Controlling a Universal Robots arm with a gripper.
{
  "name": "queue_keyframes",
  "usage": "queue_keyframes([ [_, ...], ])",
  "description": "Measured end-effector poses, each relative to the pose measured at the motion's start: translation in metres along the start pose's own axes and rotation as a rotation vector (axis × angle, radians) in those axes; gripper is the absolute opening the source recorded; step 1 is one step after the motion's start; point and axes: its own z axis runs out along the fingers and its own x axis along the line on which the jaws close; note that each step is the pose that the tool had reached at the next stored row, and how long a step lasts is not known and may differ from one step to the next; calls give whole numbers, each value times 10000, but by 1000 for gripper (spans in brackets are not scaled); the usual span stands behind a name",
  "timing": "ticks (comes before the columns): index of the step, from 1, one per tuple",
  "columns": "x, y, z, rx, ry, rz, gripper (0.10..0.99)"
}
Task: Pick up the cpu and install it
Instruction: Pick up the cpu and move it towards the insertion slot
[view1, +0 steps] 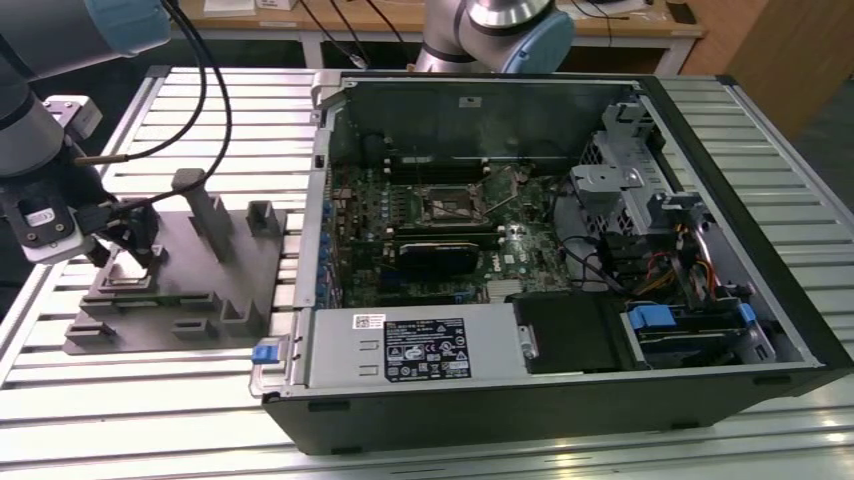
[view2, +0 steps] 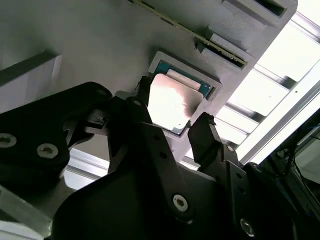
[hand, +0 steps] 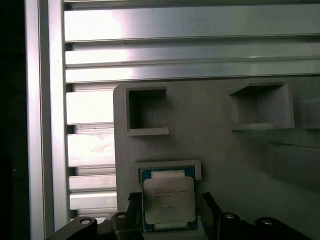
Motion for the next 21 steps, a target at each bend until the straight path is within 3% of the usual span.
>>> queue_keyframes([
  [1, 0, 0, 0, 0, 0, 0, 588],
  [8, 1, -1, 31, -11, 18, -441, 588],
  [21, 2, -3, 81, -11, 22, -452, 588],
])
